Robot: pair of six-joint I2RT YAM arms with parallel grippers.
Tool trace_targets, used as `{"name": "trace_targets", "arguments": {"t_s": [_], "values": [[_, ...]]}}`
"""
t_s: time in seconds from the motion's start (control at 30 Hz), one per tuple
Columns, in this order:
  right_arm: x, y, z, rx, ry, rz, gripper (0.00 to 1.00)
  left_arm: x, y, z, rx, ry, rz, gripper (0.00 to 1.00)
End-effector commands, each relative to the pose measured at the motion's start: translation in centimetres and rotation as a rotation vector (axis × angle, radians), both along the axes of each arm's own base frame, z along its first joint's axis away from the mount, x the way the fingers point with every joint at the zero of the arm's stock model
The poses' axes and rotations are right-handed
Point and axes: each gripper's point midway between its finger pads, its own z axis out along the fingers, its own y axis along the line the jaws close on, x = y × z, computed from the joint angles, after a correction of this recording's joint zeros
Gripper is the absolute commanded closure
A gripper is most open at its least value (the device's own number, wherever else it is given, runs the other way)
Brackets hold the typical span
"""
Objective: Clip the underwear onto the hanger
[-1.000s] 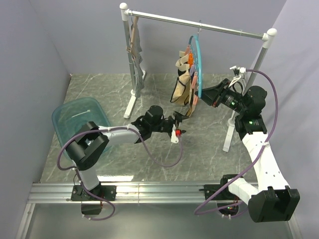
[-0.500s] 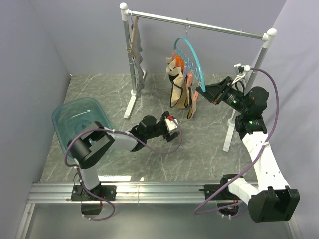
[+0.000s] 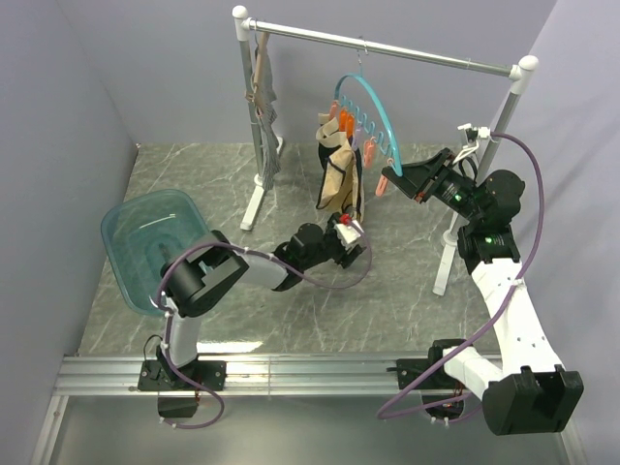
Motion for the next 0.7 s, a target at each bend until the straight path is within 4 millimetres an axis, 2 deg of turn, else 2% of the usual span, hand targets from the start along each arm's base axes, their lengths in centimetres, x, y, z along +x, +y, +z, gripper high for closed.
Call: {"name": "trace_targets", "arguments": {"t_s": [0.0,0.03,0.1,0.13,0.2,0.37,0.53,0.67], "values": [[-0.4,-0.2,2.5,0.021,-0.077,-0.024,1.00,0.4,-1.8,0.9,-0.022,0.008,0.051,0.28],[-0.5,-0.2,2.5,0.022,-0.078,-0.024,1.00,0.7,-2.3,1.2,-0.026,0.011,0.063,0.28],[-0.5,-0.2,2.6,0.022,-0.079,-0.022,1.00,1.0,-2.3,-0.6,0.015,0.054,0.100,0.29],[-0.6,-0.2,2.7,0.020,-0.085,-0.023,1.00,1.3,-2.9,-0.3,-0.002,0.071,0.103,0.30],[-0.8,-0.2,2.8,0.017,-0.091,-0.024,1.00,2.2,-2.4,-1.2,0.008,0.091,0.164,0.32],[-1.0,-0.2,2.7,0.015,-0.094,-0.024,1.00,3.8,-2.0,-1.8,-0.002,0.137,0.238,0.37],[-0.8,-0.2,2.7,0.021,-0.095,-0.026,1.00,5.0,-2.7,-0.8,-0.063,0.168,0.269,0.37],[-0.8,-0.2,2.8,0.021,-0.095,-0.026,1.00,5.0,-3.2,-0.9,-0.073,0.182,0.262,0.36]]}}
